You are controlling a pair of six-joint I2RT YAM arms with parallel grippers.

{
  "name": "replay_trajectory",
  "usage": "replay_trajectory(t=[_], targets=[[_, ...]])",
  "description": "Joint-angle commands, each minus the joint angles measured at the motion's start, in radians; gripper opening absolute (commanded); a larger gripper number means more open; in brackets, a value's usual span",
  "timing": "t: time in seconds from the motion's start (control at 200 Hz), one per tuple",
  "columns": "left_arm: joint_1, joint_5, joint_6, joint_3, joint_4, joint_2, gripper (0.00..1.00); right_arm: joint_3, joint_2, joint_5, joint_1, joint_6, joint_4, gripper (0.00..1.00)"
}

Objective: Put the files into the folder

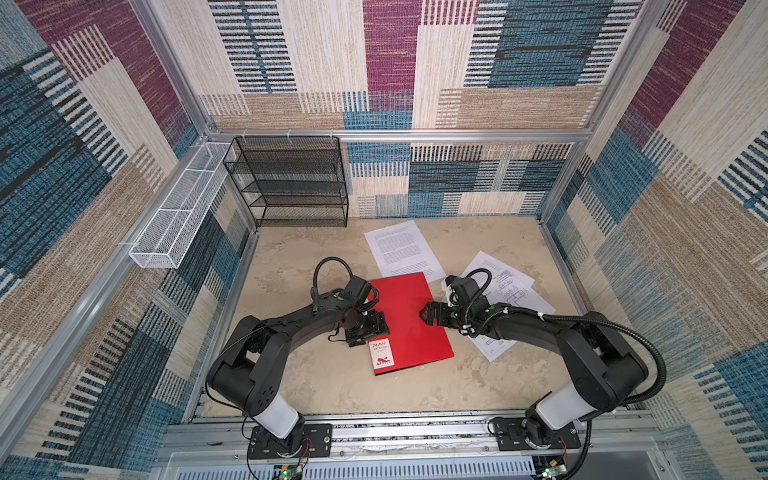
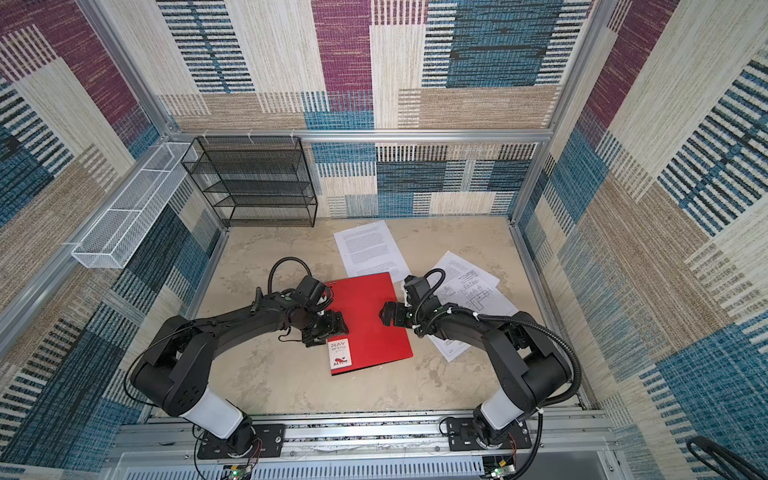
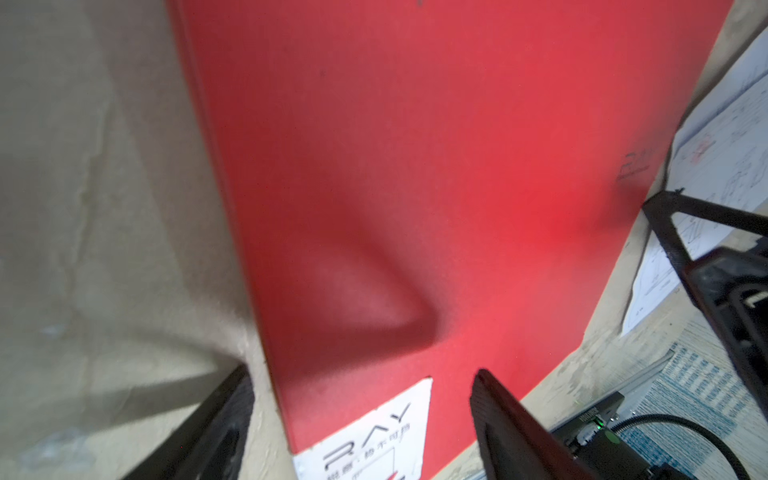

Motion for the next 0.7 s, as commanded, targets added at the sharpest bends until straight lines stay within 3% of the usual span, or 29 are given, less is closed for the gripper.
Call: replay_trajectory(t=[0.0, 0.265, 0.496, 0.696], targets=[[-0.001, 0.022, -0.019, -0.007, 0.034, 0.005, 0.76, -0.004, 0.019, -0.030, 0.003, 0.017, 0.002, 1.00], [-0.001, 0.046, -0.024, -0.018, 0.064, 0.036, 0.68, 0.007, 0.036, -0.174, 0.011, 0.053, 0.026, 1.00], [0.000, 0.052, -0.020, -0.026, 0.079, 0.065, 0.67, 0.050, -0.095, -0.196, 0.009, 0.060, -0.040, 1.00], [0.000, 0.058, -0.015, -0.035, 0.096, 0.083, 0.67, 0.055, -0.173, -0.307, 0.009, 0.095, -0.018, 1.00]])
